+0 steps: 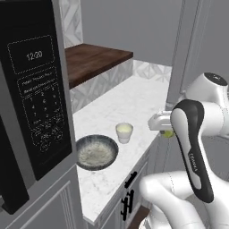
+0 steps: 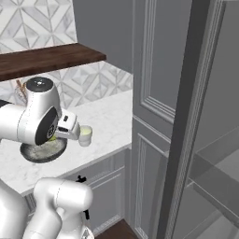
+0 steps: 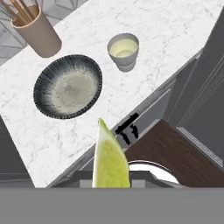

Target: Grab a lemon wedge from the fridge and one ice cube from the ice bowl, and put them in the glass of lemonade.

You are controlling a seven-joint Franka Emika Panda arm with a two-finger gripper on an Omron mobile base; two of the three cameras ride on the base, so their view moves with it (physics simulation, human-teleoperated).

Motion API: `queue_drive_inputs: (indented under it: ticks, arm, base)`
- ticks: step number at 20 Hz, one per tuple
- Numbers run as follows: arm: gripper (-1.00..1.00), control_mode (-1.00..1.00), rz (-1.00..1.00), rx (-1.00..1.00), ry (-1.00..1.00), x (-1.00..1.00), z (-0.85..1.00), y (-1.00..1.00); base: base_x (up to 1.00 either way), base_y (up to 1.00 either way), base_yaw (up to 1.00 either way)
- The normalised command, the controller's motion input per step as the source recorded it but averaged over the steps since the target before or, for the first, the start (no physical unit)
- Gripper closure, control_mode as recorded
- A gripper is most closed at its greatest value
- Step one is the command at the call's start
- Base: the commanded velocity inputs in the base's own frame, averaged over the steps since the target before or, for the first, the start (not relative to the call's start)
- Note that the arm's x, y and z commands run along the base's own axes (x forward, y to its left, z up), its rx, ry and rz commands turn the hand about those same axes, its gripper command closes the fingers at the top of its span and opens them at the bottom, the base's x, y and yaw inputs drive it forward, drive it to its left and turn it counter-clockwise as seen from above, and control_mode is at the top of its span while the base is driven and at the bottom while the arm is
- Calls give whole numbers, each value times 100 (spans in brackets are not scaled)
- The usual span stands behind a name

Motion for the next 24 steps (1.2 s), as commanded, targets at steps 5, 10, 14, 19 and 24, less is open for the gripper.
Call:
queue_drive_inputs:
  ticks: [5, 10, 14, 19, 24]
  arm:
    - [100, 100, 0, 0, 0, 0, 0, 0]
    - [100, 100, 0, 0, 0, 0, 0, 0]
    - [100, -100, 0, 0, 3, 36, 0, 6]
    - [100, -100, 2, -5, 5, 86, -2, 16]
    - [100, -100, 2, -11, 7, 99, -27, 2]
  base:
    - [27, 3, 4]
    - [0, 0, 0]
    - [0, 0, 0]
    - [0, 0, 0]
    - [0, 0, 0]
